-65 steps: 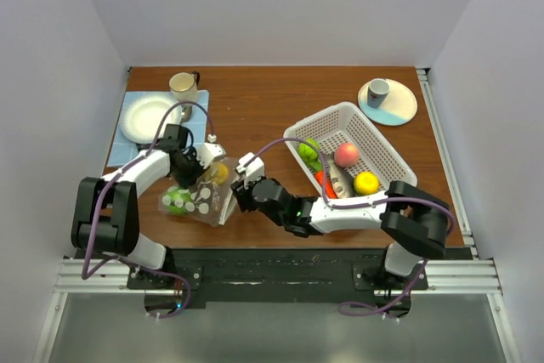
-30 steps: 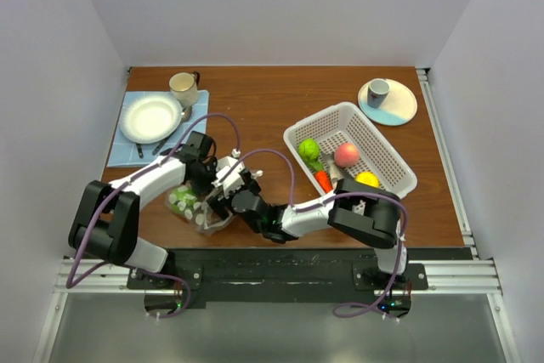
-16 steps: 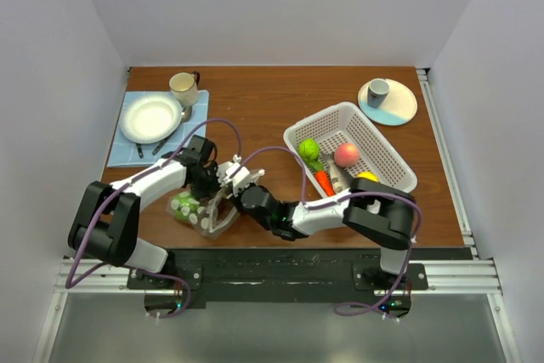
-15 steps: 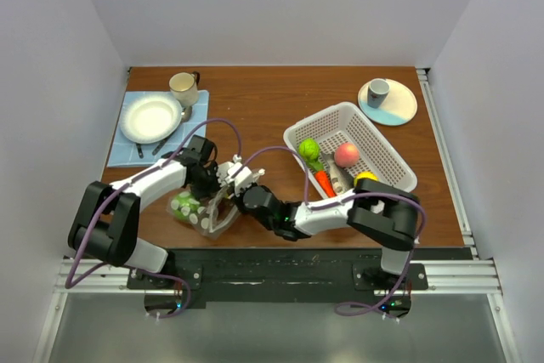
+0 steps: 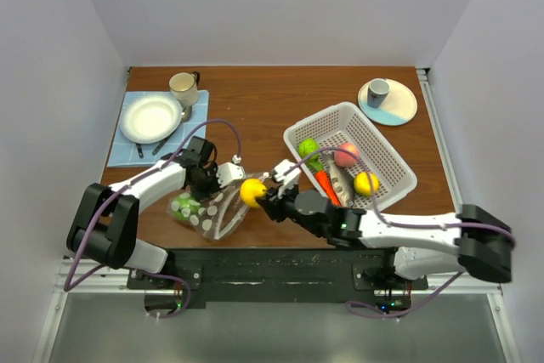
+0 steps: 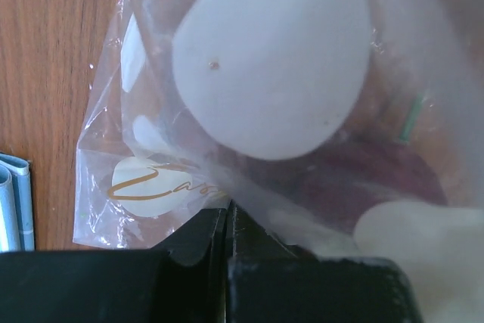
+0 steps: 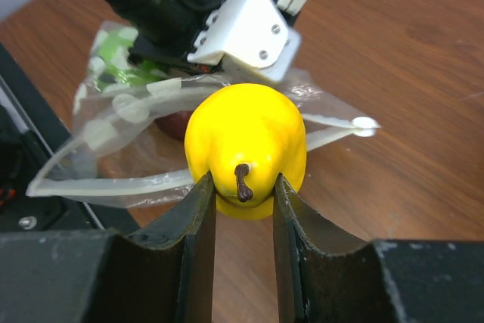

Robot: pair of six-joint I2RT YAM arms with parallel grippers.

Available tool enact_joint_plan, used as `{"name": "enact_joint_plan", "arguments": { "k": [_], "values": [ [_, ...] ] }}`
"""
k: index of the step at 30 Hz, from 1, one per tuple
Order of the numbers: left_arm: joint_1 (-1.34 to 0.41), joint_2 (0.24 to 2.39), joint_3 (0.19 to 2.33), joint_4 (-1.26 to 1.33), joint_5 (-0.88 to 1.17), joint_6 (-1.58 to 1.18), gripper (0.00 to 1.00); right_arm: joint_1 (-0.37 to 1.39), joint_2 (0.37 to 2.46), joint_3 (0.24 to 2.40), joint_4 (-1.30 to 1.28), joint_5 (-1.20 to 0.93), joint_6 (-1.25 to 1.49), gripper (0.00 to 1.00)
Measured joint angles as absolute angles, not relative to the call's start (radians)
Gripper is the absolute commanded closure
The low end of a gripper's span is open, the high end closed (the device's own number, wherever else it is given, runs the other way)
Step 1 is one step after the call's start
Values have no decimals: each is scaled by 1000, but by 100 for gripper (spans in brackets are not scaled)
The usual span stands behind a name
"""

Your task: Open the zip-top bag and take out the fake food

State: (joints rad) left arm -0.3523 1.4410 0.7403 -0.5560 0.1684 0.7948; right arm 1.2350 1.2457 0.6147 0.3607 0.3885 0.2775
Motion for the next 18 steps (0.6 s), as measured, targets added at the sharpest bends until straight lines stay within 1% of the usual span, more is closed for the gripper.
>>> {"name": "enact_joint_plan", "arguments": {
  "k": [5,7,9,10,11,12,14,15,17,18],
  "values": [
    [-354,1439,738,-554,167,792,100,1237,956,586,207,506,303,84],
    [-354,1439,738,-554,167,789,100,1237,877,586,139,621,307,83],
    [-354,1439,738,-554,167,785,100,1237,848,590,69,753,316,81],
    [-354,1438,738,-555,168,785,100,1235,852,598,29,830,323,78],
    [-354,1436,738,-555,168,782,100,1233,869,611,-20,902,340,71],
    [-354,1433,737,-556,168,779,100,1229,899,631,-78,966,360,53],
    [-354,1426,736,-559,168,777,100,1227,978,688,-205,1075,424,34],
    [-354,1420,735,-560,168,777,100,1225,1029,725,-282,1117,470,20],
    [-354,1408,732,-564,168,777,100,1225,1114,797,-434,1182,583,13],
    [-354,1403,731,-566,168,777,100,1225,1168,852,-553,1222,673,8]
  ]
}}
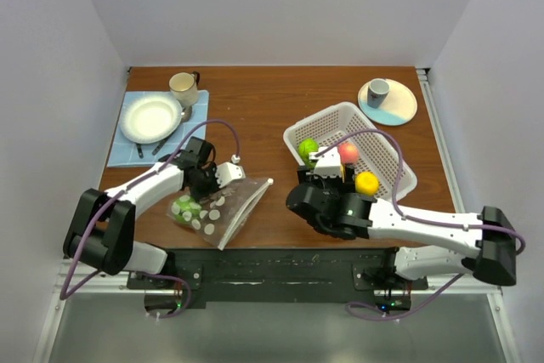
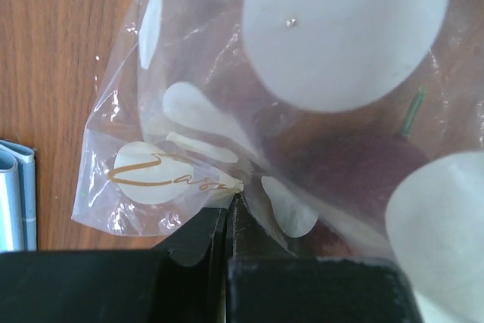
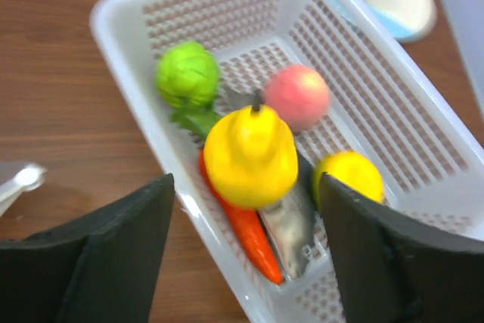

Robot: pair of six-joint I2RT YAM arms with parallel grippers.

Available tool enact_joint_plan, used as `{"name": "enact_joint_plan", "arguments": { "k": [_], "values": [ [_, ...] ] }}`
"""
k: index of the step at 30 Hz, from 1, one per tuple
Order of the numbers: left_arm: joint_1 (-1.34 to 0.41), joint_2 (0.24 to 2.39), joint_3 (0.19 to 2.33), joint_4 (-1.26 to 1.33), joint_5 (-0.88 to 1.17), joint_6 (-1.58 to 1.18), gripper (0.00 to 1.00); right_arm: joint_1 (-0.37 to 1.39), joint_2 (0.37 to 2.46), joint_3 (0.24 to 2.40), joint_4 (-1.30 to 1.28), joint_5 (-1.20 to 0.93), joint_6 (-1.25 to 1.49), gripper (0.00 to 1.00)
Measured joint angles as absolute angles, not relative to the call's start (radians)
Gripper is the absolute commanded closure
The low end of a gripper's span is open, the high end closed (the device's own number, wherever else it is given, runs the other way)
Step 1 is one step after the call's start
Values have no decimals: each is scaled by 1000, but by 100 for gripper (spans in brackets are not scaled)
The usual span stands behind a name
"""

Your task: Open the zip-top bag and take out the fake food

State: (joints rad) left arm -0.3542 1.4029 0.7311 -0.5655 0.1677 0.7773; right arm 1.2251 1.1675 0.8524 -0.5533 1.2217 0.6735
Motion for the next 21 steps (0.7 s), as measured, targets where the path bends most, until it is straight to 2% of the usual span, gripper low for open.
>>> {"name": "enact_joint_plan", "arguments": {
  "k": [5,8,9,11,14,17,18,20,21],
  "values": [
    [-354,1393,731,-568,168,778,100,1225,1303,1007,-912,1314,962,4],
    [-354,1391,731,-570,168,778,100,1240,1316,1032,-958,1333,952,10],
    [-354,1391,731,-570,168,778,100,1253,1311,1028,-926,1333,904,19],
    [-354,1390,731,-570,168,777,100,1290,1261,967,-725,1282,729,22],
    [-354,1390,731,-570,168,778,100,1325,1112,783,-395,1068,487,32],
    [-354,1389,727,-570,167,778,100,1325,1047,683,-198,898,364,50],
    [-354,1389,725,-570,167,778,100,1324,1056,678,-157,862,341,61],
    [-354,1389,722,-571,167,778,100,1323,1108,677,-52,773,309,73],
    [-354,1389,722,-570,167,778,100,1323,1142,677,-9,732,301,87]
  ]
}}
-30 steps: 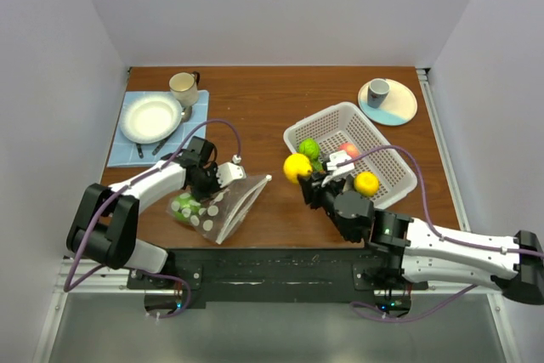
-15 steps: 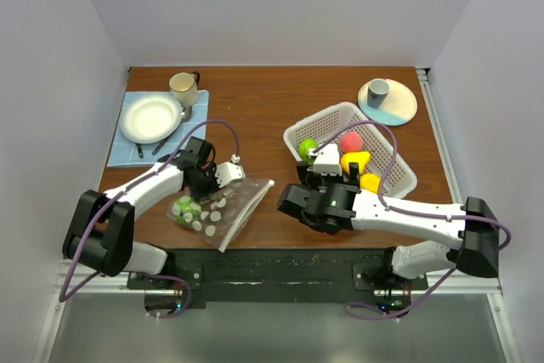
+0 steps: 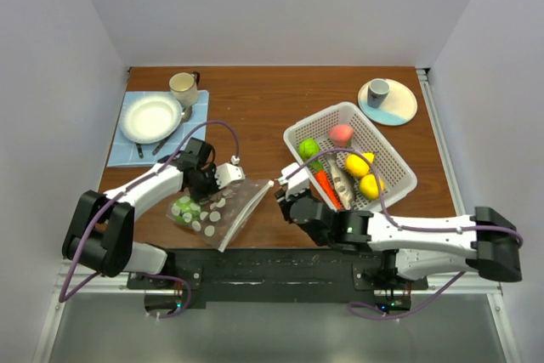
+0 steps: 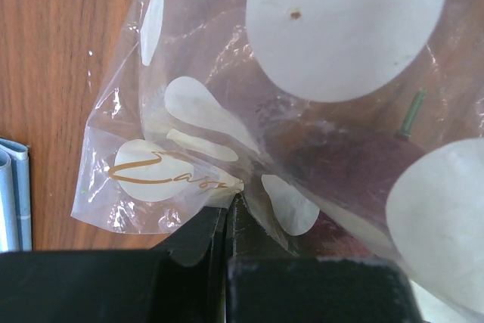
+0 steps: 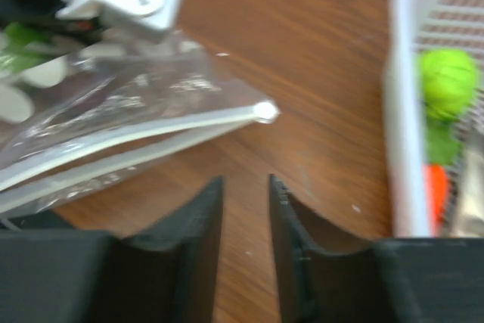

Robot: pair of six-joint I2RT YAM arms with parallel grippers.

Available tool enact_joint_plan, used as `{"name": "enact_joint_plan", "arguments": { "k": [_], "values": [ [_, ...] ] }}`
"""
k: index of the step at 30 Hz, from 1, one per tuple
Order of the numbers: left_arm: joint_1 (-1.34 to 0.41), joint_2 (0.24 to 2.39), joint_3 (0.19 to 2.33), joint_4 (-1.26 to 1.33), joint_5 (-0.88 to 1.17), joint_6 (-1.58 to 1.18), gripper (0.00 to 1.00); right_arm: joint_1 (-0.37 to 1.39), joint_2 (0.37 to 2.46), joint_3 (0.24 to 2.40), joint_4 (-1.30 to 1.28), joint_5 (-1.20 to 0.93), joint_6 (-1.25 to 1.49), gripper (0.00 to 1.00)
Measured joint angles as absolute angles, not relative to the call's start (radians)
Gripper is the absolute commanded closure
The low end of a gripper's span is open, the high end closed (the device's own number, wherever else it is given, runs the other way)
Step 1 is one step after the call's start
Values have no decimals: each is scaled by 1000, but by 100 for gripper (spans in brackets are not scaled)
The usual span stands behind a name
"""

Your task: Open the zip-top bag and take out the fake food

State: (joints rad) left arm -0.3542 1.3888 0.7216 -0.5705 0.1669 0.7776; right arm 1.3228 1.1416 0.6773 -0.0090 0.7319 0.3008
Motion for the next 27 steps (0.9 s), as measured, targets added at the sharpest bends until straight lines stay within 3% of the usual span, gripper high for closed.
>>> {"name": "enact_joint_plan", "arguments": {
  "k": [2,5,11,20,27],
  "values": [
    [-354,1389,722,-570,167,778,100,1324,1219,677,73,655,289,92],
    [-354,1389,722,-570,167,777,100,1326,1332,679,163,577,290,89],
    [-354,1389,722,-570,165,777,100,1335,1501,716,268,461,270,75],
    [-354,1389,722,-572,160,777,100,1342,1631,842,393,364,222,41],
    [-354,1390,722,-577,160,777,100,1342,1801,939,442,334,162,27]
  ]
}}
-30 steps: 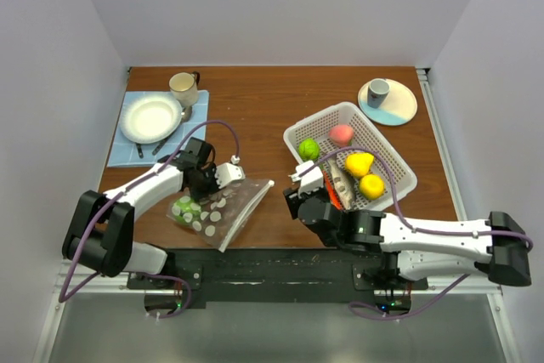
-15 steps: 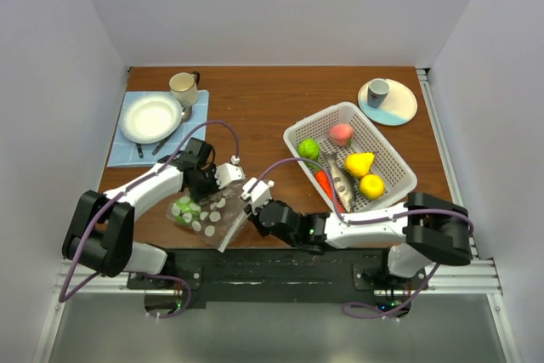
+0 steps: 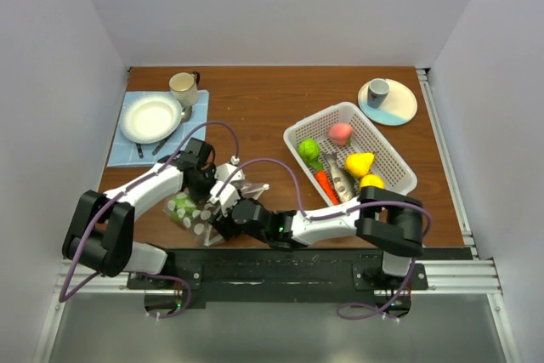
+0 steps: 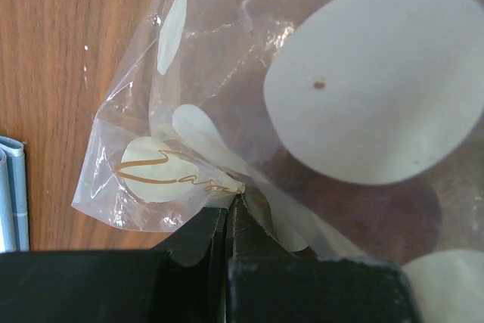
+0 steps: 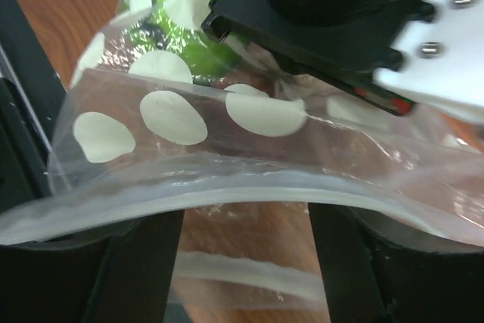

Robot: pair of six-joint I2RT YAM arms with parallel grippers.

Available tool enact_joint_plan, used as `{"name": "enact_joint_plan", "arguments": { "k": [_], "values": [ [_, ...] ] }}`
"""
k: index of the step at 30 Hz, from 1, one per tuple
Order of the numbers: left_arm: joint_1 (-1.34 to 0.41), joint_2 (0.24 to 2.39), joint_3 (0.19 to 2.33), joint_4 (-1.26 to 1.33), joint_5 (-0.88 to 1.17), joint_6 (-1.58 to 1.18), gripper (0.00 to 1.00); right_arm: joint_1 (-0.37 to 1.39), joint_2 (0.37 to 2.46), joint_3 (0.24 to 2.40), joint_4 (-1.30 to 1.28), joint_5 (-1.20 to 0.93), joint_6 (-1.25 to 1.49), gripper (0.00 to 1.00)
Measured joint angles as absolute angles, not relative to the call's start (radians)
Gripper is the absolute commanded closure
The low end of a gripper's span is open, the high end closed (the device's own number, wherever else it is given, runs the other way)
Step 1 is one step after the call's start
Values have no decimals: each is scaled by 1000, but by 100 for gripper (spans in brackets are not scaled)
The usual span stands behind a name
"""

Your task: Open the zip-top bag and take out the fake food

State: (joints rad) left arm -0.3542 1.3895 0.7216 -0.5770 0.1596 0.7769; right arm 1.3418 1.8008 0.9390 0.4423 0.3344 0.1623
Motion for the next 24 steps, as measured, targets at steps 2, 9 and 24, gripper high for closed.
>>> {"name": "enact_joint_plan", "arguments": {
  "k": [2,9,24],
  "values": [
    [-354,1390,722,-579,159,777,100,1342,1845,965,445,328,146,24],
    [-354,1391,722,-591,152,777,100,1343,1957,1037,487,334,110,14],
    [-354,1391,752,-620,141,777,100,1345,2086,1137,536,356,113,43]
  ]
}}
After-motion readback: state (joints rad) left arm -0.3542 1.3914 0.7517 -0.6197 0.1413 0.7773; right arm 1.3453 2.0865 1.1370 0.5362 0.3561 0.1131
